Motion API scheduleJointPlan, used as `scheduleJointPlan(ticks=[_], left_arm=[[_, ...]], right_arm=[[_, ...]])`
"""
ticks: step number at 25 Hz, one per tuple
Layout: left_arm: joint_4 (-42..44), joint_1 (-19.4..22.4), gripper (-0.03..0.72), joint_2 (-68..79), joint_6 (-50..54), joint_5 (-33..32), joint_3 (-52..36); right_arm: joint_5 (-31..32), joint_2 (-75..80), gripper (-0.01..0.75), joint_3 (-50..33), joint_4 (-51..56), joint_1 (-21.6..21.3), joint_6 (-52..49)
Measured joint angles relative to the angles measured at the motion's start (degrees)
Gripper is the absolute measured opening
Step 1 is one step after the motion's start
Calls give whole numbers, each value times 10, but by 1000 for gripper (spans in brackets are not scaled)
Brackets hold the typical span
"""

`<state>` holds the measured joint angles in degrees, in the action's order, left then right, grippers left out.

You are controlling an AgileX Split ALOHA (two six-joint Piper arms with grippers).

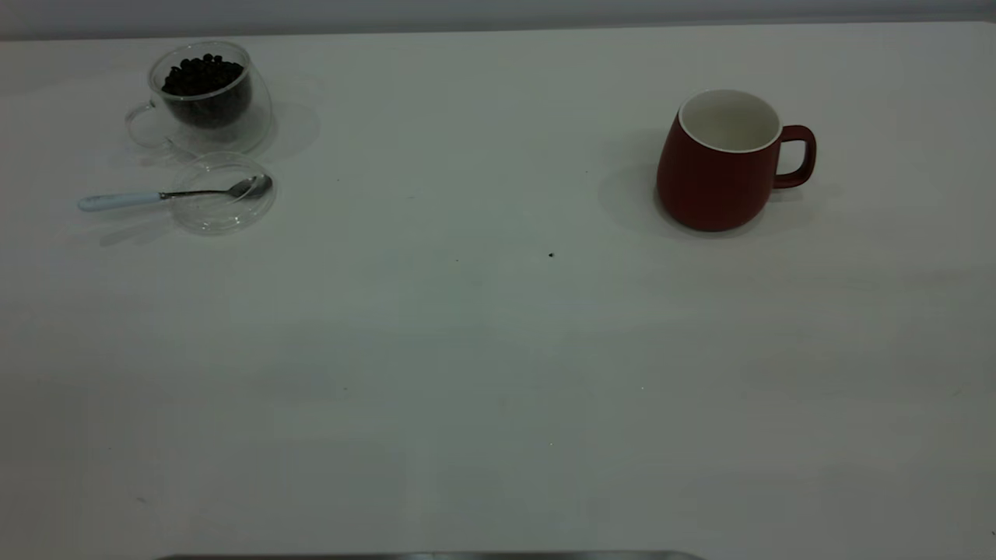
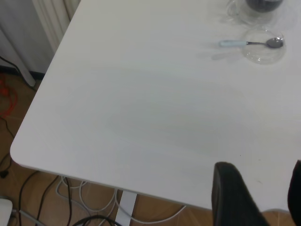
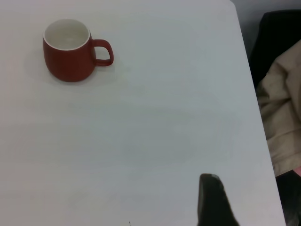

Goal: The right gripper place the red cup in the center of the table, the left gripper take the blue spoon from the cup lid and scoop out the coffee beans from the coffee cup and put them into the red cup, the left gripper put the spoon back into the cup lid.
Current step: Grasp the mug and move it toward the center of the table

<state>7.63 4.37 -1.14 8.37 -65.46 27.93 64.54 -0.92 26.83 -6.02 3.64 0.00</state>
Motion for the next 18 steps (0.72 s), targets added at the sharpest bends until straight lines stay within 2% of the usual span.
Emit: scheduleJointPlan(ticks=[18], left_arm=[[0, 0, 354, 0, 0, 0, 0]], right_arm=[[-4, 0, 457, 0, -26, 0, 19]])
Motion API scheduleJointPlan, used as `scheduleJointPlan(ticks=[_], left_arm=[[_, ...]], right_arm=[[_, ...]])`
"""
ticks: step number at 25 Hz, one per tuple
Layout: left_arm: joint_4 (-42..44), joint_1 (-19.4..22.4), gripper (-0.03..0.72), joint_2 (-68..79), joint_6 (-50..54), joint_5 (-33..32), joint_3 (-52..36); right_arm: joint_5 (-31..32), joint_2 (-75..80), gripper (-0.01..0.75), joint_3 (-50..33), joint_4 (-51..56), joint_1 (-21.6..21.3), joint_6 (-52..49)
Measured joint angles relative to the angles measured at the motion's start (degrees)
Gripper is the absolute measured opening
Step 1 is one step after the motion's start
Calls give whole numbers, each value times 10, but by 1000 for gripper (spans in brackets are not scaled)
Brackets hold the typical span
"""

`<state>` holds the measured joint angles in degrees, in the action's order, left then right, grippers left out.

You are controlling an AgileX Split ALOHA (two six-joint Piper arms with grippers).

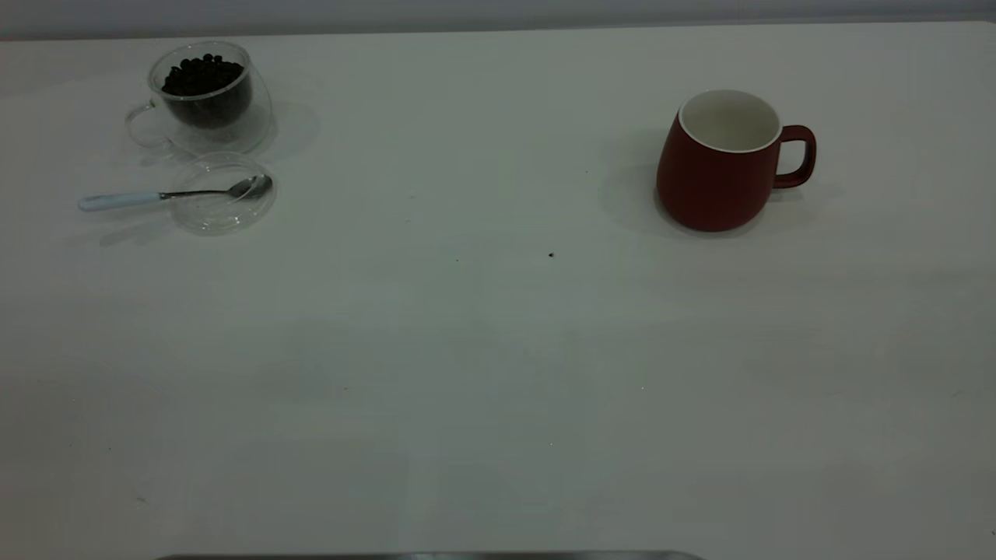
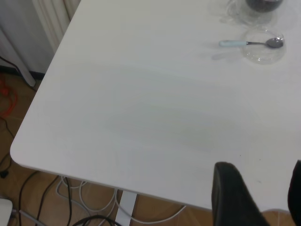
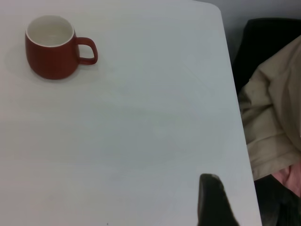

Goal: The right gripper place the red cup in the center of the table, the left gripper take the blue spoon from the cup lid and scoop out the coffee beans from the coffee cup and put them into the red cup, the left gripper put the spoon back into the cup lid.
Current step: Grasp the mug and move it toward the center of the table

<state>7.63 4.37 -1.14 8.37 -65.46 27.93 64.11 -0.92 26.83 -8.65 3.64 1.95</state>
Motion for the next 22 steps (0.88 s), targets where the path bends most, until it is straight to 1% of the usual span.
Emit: scheduleJointPlan(ticks=[11, 14, 15, 17, 22], left_arm=[[0, 0, 354, 0, 0, 0, 0], [0, 0, 354, 0, 0, 0, 0], [0, 0, 354, 0, 0, 0, 0], [0, 0, 354, 0, 0, 0, 0], [0, 0, 354, 0, 0, 0, 0]], right_arm=[[0, 8, 459, 0, 7, 0, 1], [-17, 55, 489, 7, 12, 0, 8], [-33, 81, 501, 11, 16, 0, 9], [-86, 145, 530, 20, 37, 0, 10], [-244, 347, 560, 25, 80, 0, 13]])
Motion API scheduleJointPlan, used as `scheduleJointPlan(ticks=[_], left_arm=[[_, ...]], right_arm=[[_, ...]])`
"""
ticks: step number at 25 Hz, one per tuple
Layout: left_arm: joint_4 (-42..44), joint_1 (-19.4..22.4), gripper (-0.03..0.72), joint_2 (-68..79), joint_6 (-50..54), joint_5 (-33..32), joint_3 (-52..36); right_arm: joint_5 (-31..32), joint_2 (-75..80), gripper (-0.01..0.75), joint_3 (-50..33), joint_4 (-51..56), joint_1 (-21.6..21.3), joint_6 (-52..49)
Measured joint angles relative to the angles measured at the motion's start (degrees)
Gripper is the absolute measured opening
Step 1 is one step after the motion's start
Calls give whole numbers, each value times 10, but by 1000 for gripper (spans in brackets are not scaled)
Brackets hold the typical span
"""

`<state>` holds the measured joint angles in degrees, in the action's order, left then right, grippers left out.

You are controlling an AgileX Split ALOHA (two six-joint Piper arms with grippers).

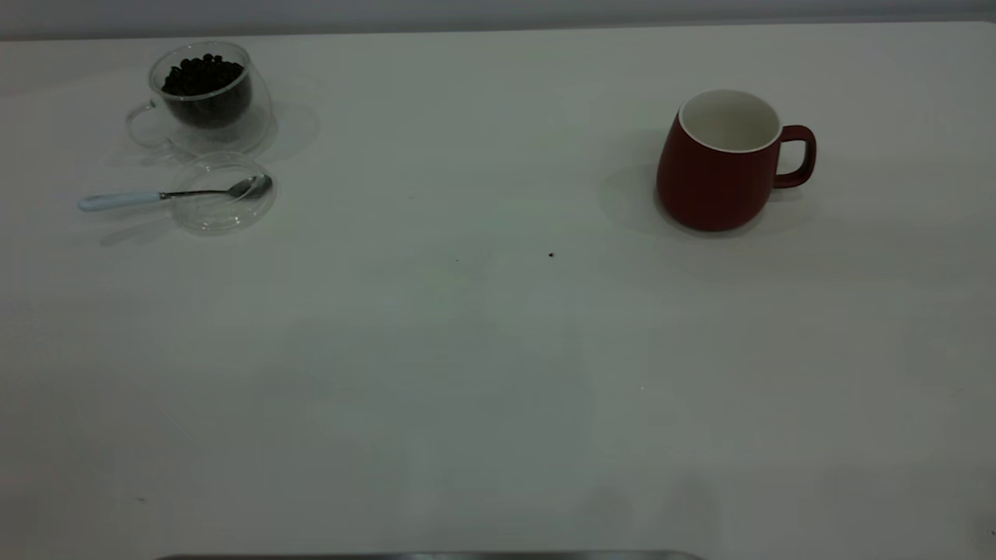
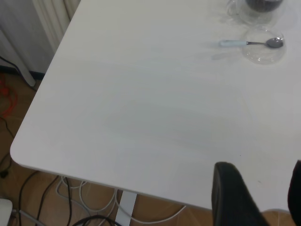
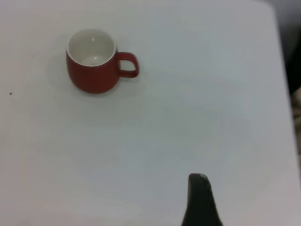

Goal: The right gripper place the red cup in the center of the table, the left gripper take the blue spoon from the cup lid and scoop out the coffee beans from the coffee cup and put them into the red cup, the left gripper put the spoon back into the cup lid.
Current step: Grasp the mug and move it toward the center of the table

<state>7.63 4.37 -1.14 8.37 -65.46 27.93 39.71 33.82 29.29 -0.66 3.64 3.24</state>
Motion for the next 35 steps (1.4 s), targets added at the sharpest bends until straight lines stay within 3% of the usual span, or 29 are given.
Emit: scheduleJointPlan(ticks=[6, 18, 21, 25, 30, 35], left_arm=[[0, 0, 354, 0, 0, 0, 0], [0, 0, 354, 0, 0, 0, 0], [0, 0, 354, 0, 0, 0, 0], [0, 0, 354, 0, 0, 0, 0], [0, 0, 354, 0, 0, 0, 0], [0, 0, 354, 0, 0, 0, 0]], right_arm=[[-89, 265, 561, 63, 87, 0, 62], [-59, 684, 561, 315, 397, 0, 289], [-78, 748, 561, 353, 441, 0, 258], [-126, 797, 561, 364, 483, -1, 132], [-117, 853, 561, 365, 536, -22, -29], [-107, 872, 561, 367, 601, -48, -98]])
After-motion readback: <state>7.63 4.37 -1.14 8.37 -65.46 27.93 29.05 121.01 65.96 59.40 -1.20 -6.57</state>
